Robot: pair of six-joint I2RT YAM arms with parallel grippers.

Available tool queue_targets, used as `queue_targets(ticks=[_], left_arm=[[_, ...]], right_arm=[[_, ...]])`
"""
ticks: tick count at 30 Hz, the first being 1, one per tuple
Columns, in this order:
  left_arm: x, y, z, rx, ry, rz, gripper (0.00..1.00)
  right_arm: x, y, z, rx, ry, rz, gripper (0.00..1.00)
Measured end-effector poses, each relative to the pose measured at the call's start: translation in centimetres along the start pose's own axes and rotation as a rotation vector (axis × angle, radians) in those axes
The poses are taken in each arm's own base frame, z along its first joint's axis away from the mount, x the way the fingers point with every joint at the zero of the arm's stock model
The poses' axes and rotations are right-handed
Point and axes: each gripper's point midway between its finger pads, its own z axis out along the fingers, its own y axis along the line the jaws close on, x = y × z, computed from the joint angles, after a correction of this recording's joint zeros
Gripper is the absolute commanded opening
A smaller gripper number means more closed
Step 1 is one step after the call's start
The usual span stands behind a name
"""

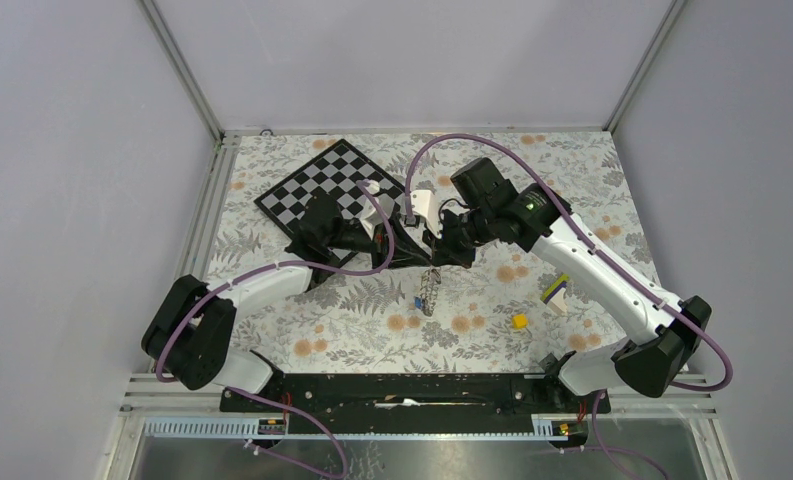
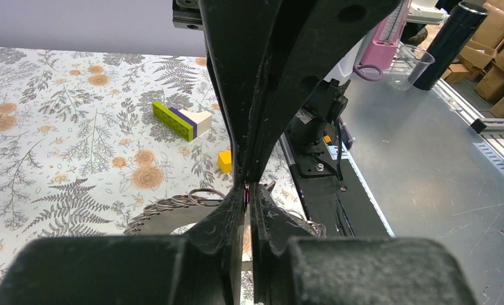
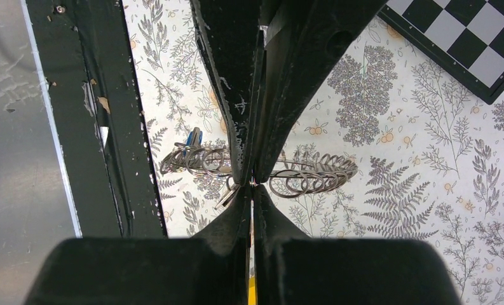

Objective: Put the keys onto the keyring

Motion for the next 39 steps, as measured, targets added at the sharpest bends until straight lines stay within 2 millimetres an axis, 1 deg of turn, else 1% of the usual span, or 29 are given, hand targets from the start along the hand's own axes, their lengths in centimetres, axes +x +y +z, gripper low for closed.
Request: queue_targets(ticks=[2,3,6,7,12,15,20,23,26,34,39], left_arm=[[0.0,0.0,0.0,0.001,0.001,-0.001,0.03],[0.0,0.0,0.0,0.002,0.001,-0.001,0.00],[0.0,-0.1,0.0,0.005,0.002,-0.002,0.00],[0.0,-0.1,0.0,0.005,0.002,-0.003,0.00],[0.1,-0.2,0.0,0.008,0.003,-0.013,0.00],[0.1,-0.2,0.0,0.008,0.004,-0.022,0.00],[0.0,-0.5,-0.1,0.018,0.003,-0.055,0.00],[-0.3,-0.9,-0.1,0.032,-0.002,-0.065,0.00],[-0.9,-1.3,0.0,0.049,-0.016,-0.066,0.00],[-2.6,-2.1,0.0,0.075,-0.058,-0.056,0.00],[-3.3,-2.4,0.0,0.081,-0.082,-0.055,0.00]], right_arm=[[0.0,0.0,0.0,0.001,0.001,0.001,0.00],[0.1,0.0,0.0,0.000,0.002,0.001,0.00],[0.1,0.0,0.0,0.001,0.001,0.002,0.00],[0.1,0.0,0.0,0.002,0.001,0.002,0.02],[0.2,0.1,0.0,0.003,-0.005,0.006,0.23],[0.2,0.1,-0.2,0.000,-0.020,0.018,0.28],[0.5,-0.3,-1.4,0.018,-0.078,0.035,0.29],[0.6,-0.1,-2.1,0.018,-0.121,0.040,0.29],[0.3,0.1,-2.6,0.010,-0.172,0.032,0.29],[-1.2,1.5,-2.7,-0.069,-0.278,0.008,0.34],[-1.9,1.9,-2.8,-0.098,-0.313,0.003,0.32]])
